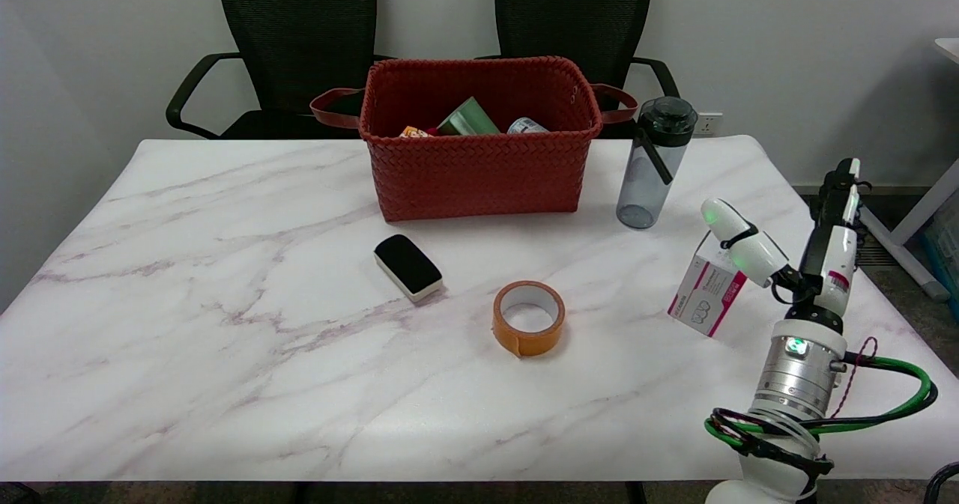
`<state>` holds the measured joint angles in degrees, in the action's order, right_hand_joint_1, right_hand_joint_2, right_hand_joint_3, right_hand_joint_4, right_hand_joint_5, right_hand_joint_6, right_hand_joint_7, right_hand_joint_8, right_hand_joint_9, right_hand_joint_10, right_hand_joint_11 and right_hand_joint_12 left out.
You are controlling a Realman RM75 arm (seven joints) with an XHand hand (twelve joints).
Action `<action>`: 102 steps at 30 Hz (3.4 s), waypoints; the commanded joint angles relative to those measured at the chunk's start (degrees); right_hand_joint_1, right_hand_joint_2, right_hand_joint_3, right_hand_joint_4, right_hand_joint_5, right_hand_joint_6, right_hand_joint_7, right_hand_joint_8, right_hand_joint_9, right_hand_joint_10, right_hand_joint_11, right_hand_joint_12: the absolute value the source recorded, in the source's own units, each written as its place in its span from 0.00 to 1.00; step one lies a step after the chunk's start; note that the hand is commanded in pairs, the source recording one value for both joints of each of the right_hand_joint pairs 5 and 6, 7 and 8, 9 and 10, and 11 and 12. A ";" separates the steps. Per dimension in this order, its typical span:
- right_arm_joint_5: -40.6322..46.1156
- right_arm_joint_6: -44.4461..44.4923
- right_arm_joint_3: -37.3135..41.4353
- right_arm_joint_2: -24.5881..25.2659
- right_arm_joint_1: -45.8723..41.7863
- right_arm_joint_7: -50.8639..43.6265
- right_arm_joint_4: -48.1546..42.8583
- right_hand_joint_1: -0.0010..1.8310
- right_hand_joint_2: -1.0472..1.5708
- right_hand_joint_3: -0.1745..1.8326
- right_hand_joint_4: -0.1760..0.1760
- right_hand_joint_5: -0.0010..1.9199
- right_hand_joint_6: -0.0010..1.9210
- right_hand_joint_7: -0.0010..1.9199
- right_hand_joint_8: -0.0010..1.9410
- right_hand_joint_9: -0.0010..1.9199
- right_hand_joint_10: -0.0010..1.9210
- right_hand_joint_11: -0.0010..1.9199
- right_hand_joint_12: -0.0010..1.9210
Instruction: Pick up the white paper box.
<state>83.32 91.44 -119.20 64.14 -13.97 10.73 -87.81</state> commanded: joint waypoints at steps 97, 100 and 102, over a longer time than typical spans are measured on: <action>8.39 -17.92 -0.64 -2.02 -2.10 18.16 9.68 0.57 0.60 0.00 0.50 0.00 0.00 0.00 0.00 0.01 0.01 0.08 0.08; 8.39 -18.51 -0.61 -2.26 -1.54 18.16 9.75 0.58 0.60 0.00 0.50 0.00 0.00 0.00 0.00 0.04 0.04 0.11 0.11; 8.39 -19.36 -0.50 -2.34 -1.30 18.19 9.87 0.58 0.60 0.00 0.50 0.00 0.00 0.00 0.00 0.07 0.07 0.12 0.12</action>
<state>91.94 74.35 -119.57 62.40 -16.66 28.10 -79.12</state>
